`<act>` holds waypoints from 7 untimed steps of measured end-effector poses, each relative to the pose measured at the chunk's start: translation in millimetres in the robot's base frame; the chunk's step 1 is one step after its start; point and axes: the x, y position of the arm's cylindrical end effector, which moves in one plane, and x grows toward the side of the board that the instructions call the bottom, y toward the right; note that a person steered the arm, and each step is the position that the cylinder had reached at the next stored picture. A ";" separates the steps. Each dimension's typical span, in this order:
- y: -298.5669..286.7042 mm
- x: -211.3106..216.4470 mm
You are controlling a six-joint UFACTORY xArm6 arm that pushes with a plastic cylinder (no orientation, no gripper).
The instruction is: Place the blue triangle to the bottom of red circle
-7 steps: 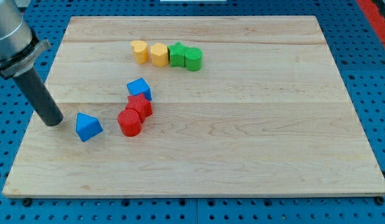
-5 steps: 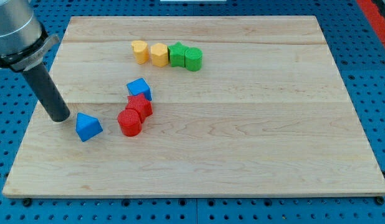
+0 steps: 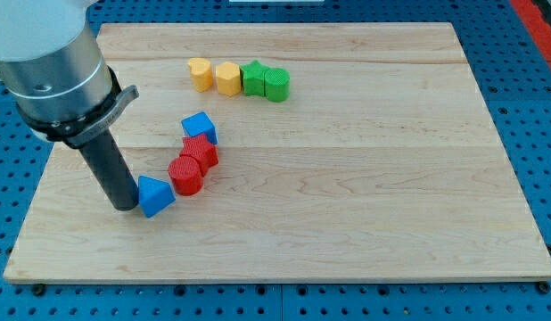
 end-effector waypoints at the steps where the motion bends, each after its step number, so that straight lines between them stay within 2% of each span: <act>1: -4.9 0.7; 3: -20.6 15.0; 7: -27.8 0.6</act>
